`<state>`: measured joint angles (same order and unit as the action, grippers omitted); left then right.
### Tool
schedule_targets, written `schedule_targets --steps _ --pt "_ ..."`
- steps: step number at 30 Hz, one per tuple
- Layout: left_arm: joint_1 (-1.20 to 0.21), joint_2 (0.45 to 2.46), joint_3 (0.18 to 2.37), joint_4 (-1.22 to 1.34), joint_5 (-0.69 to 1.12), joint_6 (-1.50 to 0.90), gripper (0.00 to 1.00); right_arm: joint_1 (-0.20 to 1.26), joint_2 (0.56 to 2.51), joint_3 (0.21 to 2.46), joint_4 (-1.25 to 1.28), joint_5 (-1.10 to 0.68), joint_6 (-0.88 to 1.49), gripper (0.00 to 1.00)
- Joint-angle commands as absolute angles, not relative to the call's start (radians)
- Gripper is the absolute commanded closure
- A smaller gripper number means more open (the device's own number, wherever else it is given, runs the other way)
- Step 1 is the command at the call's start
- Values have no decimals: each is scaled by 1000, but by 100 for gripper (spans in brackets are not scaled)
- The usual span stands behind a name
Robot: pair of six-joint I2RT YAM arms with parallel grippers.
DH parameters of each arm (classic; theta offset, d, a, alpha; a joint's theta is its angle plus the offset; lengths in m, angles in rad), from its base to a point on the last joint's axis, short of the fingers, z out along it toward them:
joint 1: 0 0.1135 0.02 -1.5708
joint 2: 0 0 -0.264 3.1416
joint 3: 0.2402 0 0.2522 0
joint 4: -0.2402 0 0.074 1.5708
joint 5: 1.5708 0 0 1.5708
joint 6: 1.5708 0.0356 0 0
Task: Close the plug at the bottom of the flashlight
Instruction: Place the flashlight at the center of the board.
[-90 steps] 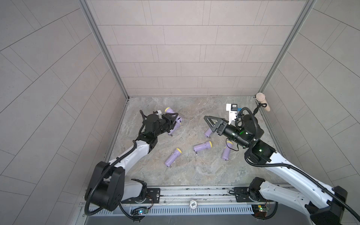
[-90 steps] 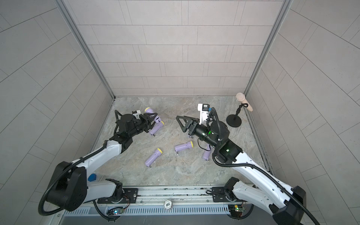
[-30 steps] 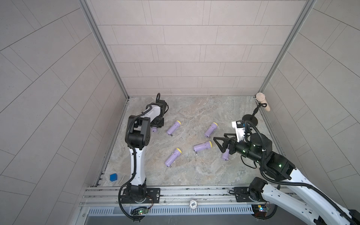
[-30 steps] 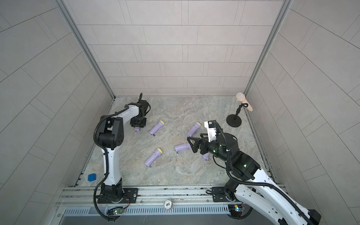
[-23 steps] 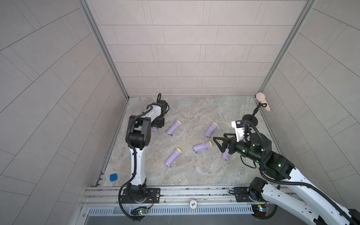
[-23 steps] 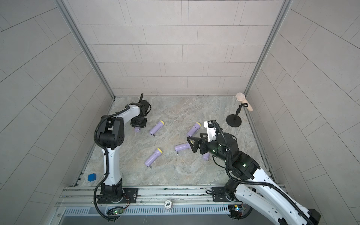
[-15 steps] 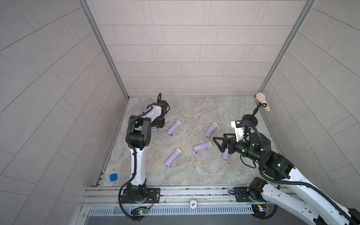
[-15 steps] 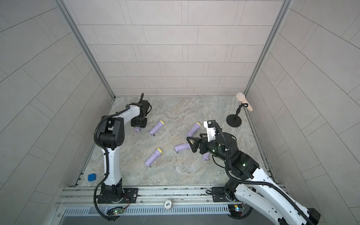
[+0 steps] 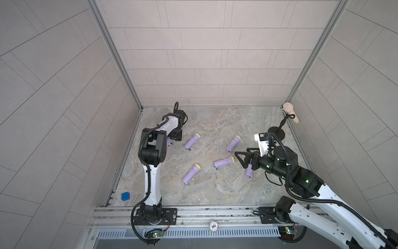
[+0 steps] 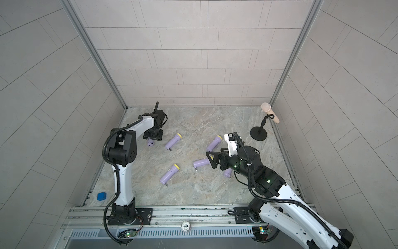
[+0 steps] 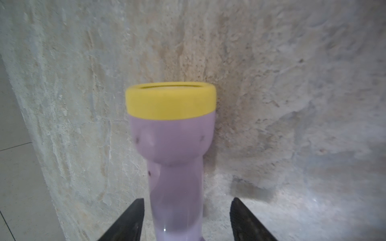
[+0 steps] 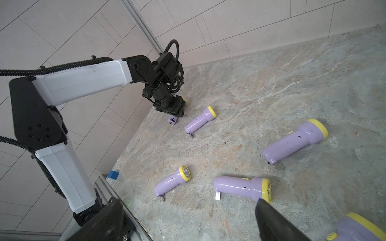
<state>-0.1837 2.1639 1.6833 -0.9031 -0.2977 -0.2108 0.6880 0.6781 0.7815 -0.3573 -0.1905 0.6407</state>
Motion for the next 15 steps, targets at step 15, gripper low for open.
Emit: schedule_targets --steps 15 --pt "-235 1926 1642 -897 -253 -233 29 697 673 824 -371 -170 637 0"
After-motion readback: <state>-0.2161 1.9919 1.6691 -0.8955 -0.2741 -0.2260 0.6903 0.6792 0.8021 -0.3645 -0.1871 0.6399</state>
